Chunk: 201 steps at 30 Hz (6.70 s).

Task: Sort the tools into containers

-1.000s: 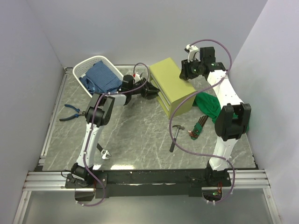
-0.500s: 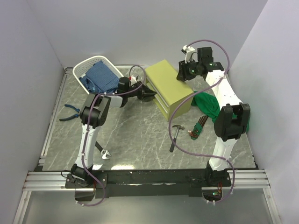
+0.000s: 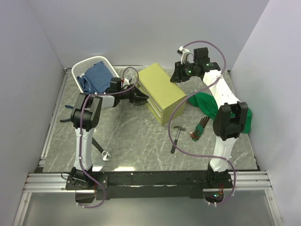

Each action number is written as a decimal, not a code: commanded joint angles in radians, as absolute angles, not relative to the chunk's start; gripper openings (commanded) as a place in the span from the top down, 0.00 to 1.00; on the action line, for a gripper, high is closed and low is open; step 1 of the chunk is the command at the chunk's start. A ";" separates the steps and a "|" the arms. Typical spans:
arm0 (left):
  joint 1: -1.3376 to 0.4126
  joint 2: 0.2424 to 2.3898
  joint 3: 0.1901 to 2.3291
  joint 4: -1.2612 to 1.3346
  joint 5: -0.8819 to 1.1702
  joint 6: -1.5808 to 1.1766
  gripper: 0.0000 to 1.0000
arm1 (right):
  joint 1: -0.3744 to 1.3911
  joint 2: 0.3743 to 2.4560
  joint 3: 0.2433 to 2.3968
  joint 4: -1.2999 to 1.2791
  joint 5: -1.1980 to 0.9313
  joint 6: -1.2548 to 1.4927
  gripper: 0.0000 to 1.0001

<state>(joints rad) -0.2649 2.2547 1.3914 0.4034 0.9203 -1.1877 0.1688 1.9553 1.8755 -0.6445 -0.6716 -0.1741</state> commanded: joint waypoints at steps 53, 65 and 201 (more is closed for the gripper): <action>-0.256 2.137 1.534 0.020 0.828 -0.789 0.99 | 0.178 2.186 1.942 -0.707 -0.523 -0.138 0.80; -0.160 1.953 1.316 -0.152 0.778 -0.629 0.99 | 0.167 2.189 1.917 -0.712 -0.497 -0.153 0.79; -0.236 1.848 1.649 -0.800 1.011 0.602 0.99 | 0.005 1.931 1.967 -0.680 -0.538 -0.075 0.37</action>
<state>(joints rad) -0.2459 1.7992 1.5764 -0.9909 0.8139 1.0355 0.0132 1.9659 1.9717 -0.6884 -0.5621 -0.0532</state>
